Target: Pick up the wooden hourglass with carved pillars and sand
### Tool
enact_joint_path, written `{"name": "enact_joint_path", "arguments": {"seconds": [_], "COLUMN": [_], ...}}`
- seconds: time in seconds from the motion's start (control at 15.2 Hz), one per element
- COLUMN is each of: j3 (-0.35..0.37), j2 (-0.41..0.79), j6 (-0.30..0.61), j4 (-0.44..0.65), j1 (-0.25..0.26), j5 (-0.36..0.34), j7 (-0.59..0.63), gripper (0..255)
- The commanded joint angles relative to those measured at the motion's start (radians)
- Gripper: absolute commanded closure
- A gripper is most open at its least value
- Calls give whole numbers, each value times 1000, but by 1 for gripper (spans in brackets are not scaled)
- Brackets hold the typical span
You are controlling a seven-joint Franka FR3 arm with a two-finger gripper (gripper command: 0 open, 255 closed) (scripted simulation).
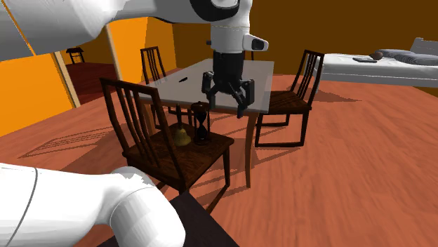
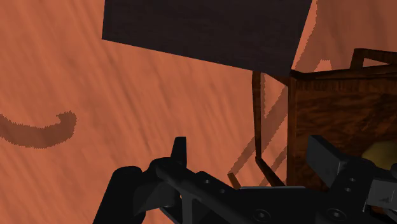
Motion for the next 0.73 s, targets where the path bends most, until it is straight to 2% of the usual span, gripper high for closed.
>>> {"name": "enact_joint_path", "arguments": {"seconds": [0.0, 0.66], "j3": [0, 209], "j2": [0, 181], "j6": [0, 154], "j4": [0, 50], "j1": [0, 43], "j5": [0, 117], "j7": [0, 210], "gripper": [0, 0]}}
